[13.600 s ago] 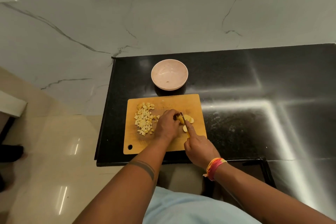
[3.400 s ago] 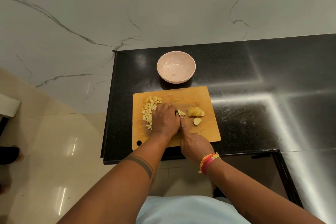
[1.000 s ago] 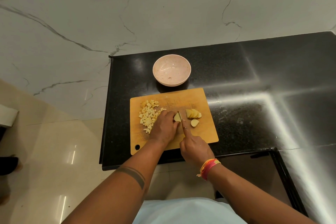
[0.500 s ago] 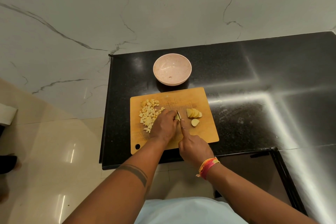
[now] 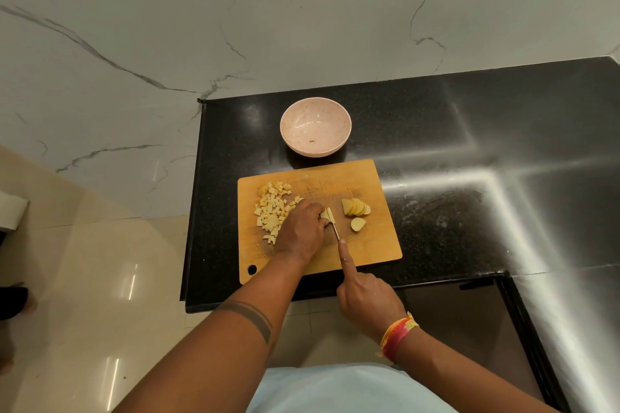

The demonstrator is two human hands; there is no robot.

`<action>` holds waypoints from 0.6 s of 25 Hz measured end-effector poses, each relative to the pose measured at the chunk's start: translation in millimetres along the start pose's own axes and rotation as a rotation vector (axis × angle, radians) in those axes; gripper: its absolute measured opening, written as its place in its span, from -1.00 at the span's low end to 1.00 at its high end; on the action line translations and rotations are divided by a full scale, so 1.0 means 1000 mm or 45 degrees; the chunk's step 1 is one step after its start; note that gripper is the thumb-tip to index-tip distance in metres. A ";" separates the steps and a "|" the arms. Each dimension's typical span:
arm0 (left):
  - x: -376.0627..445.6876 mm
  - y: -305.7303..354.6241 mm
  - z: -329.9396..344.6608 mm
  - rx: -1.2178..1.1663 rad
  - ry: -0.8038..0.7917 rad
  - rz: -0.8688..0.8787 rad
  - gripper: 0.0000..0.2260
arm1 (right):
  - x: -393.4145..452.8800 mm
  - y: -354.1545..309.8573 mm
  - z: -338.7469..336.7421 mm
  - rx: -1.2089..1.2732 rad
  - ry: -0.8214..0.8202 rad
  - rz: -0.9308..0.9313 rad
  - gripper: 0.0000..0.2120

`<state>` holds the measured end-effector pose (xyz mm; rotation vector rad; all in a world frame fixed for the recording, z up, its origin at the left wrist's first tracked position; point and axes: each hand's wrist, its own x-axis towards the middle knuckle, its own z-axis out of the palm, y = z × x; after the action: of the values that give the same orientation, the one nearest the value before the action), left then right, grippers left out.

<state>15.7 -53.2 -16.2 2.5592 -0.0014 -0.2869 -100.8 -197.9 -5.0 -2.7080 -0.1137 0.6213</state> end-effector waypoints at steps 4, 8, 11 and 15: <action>-0.004 -0.002 0.001 -0.042 0.018 -0.046 -0.71 | 0.005 -0.003 -0.006 0.090 0.036 0.013 -0.22; -0.005 -0.002 0.001 -0.095 0.078 -0.057 -0.78 | 0.021 -0.010 -0.010 0.117 0.069 0.000 -0.23; -0.005 0.000 0.000 -0.093 0.085 -0.066 -0.81 | 0.032 -0.013 -0.012 0.099 0.062 -0.019 -0.25; -0.005 0.001 -0.001 -0.086 0.087 -0.083 -0.82 | 0.038 -0.013 -0.008 0.084 0.052 -0.038 -0.26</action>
<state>11.1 -53.3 -14.1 2.5038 0.1158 -0.2201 -62.5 -182.3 -8.9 -2.6489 -0.1204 0.5511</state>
